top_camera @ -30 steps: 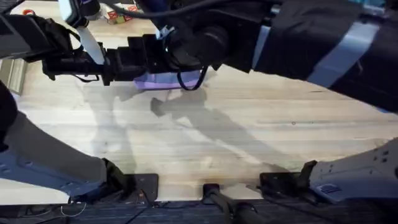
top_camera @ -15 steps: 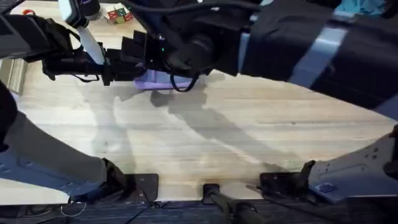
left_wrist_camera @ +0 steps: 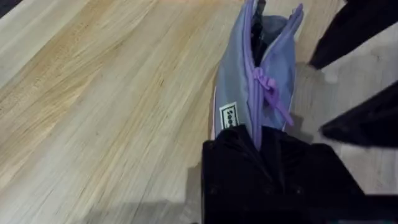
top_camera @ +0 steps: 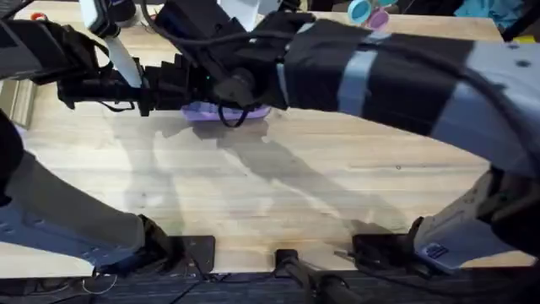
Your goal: Unzip the bag, pick up the pens from the table one at a time and place them inside, then zip the bag closed.
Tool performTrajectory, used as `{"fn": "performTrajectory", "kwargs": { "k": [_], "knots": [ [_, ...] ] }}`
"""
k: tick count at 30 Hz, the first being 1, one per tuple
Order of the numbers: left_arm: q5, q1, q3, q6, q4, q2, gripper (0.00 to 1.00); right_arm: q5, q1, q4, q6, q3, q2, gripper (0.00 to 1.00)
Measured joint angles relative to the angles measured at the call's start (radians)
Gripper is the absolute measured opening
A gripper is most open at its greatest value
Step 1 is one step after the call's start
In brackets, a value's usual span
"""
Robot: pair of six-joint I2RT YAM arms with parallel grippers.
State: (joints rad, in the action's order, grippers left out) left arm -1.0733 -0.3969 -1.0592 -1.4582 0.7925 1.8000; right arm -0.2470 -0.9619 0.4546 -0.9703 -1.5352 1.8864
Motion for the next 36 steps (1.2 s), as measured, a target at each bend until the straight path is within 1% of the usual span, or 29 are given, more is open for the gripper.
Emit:
{"fn": "performTrajectory", "kwargs": {
  "k": [3,9,16,18,22,26,30,32,35,36],
  "knots": [
    [0.0,0.0,0.0,0.0,0.0,0.0,0.043,0.0,0.0,-0.036,-0.002,0.0,0.024,0.991],
    [0.003,0.0,0.0,0.0,0.0,0.0,0.043,-0.018,0.001,-0.071,-0.006,0.0,0.069,0.949],
    [0.004,0.0,0.0,0.0,-0.001,0.0,0.043,-0.052,0.0,-0.126,-0.007,0.0,0.108,0.863],
    [0.006,0.0,0.0,0.0,-0.003,0.0,0.043,-0.055,0.0,-0.137,-0.006,0.0,0.113,0.818],
    [0.007,0.0,0.0,0.0,-0.004,0.0,0.043,-0.081,0.0,-0.137,-0.005,0.0,0.122,0.663],
    [0.008,0.0,0.0,0.0,-0.005,0.0,0.043,-0.105,-0.006,-0.14,-0.001,0.0,0.125,0.567],
    [0.008,0.0,0.0,0.0,-0.005,0.0,0.043,-0.12,-0.006,-0.137,0.002,0.0,0.129,0.427],
    [0.008,0.0,0.0,0.0,-0.005,0.0,0.043,-0.131,-0.006,-0.135,0.003,0.0,0.134,0.38],
    [0.008,0.0,0.0,0.0,-0.005,0.0,0.043,-0.142,-0.002,-0.132,0.005,0.0,0.139,0.274],
    [0.008,0.0,0.0,0.0,-0.005,0.0,0.043,-0.145,0.0,-0.131,0.005,0.0,0.14,0.252]
  ]
}}
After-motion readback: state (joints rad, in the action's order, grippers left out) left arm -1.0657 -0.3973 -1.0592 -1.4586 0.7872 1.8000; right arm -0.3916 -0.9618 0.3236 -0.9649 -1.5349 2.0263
